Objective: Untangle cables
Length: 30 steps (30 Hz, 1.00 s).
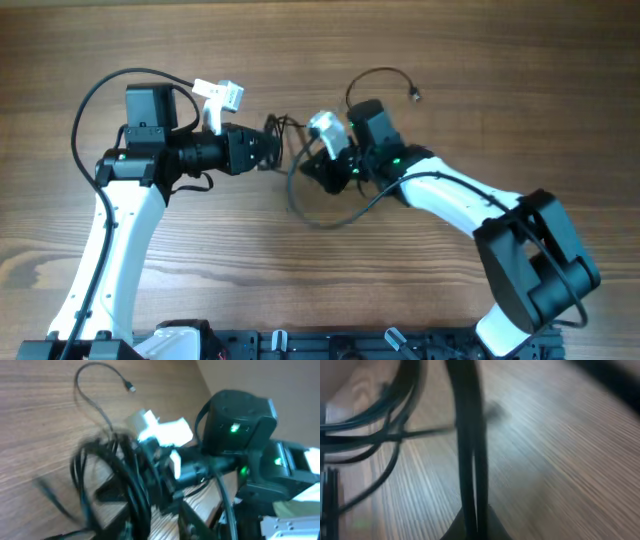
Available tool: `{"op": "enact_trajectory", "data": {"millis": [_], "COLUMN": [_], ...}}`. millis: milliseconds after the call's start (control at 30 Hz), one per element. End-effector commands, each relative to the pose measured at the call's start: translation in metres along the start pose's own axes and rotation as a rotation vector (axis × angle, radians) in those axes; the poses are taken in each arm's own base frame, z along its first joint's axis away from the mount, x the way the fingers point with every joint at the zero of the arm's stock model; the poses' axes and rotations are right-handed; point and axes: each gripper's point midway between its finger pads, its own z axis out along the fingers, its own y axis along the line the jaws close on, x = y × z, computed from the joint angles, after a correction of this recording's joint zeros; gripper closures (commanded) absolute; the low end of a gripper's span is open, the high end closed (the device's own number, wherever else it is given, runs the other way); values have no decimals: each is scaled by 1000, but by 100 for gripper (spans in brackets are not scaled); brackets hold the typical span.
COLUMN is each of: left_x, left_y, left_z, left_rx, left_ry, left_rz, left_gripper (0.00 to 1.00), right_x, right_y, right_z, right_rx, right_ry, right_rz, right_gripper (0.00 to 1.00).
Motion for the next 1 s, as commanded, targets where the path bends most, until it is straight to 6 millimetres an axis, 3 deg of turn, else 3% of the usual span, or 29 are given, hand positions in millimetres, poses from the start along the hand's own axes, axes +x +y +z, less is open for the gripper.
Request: {"op": "enact_trajectory", "data": {"millis": [0, 100, 267, 367, 500, 567, 633, 733, 767, 867, 967], "left_x": [-7, -8, -16, -11, -5, 0, 6, 6, 6, 10, 13], "left_y": [17, 18, 18, 24, 53, 60, 68, 58, 58, 77, 80], "left_z": [-7, -7, 2, 16, 39, 49, 56, 74, 79, 86, 100], "left_rx": [-133, -136, -117, -135, -201, -217, -271, -265, -302, -517, -560], "left_ry": [-28, -29, -58, -27, -35, -14, -7, 5, -8, -84, -90], "left_rz": [35, 32, -157, -194, -660, -672, -668, -607, -581, -558, -512], "left_gripper": [65, 34, 0, 0, 0, 0, 17, 24, 37, 46, 63], "right_x": [-35, -42, -41, -47, -63, -73, -78, -78, -79, -81, -85], "right_y": [-5, 3, 13, 33, 52, 56, 59, 59, 59, 62, 70], "right_z": [-55, -84, -104, -111, -130, -137, -141, -141, -141, -145, -154], "right_rx": [33, 90, 120, 39, 16, 22, 19, 19, 18, 15, 12], "right_ry": [-100, -122, -126, -141, -208, -248, -271, -271, -273, -284, -310], "right_rz": [140, 137, 203, 169, 29, -2, -13, -13, -14, -2, -18], "right_gripper": [96, 96, 96, 96, 96, 96, 96, 96, 95, 96, 96]}}
